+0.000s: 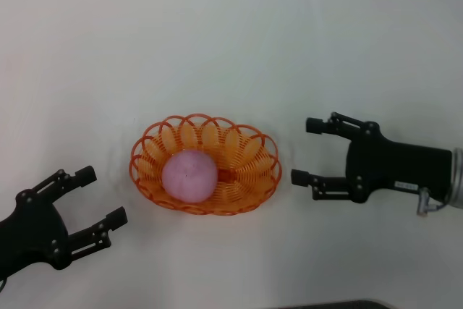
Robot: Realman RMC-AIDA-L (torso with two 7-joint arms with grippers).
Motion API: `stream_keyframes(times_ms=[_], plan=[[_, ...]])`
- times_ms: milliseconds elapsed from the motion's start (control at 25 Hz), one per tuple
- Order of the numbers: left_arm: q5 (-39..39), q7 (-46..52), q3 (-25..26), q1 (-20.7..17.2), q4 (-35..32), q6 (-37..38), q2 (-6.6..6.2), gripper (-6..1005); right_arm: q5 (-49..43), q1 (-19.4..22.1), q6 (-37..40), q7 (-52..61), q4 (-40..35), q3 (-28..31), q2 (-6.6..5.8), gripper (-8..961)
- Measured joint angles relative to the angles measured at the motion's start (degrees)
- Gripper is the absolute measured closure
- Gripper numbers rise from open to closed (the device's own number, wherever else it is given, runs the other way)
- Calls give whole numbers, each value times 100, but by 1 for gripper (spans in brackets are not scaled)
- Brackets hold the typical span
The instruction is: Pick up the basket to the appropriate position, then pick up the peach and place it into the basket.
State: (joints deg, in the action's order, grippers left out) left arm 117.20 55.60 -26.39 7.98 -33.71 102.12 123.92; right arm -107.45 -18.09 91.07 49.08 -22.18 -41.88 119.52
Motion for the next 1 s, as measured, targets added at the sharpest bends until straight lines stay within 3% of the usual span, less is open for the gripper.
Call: stream_keyframes(times_ms=[320,1000], plan=[[18,-171,24,6,144,-201,0,126,22,312,-72,-648,11,422,2,5],[23,-551,19,-7,295,-545,0,126,16,457,-265,-901,232,699,3,4]])
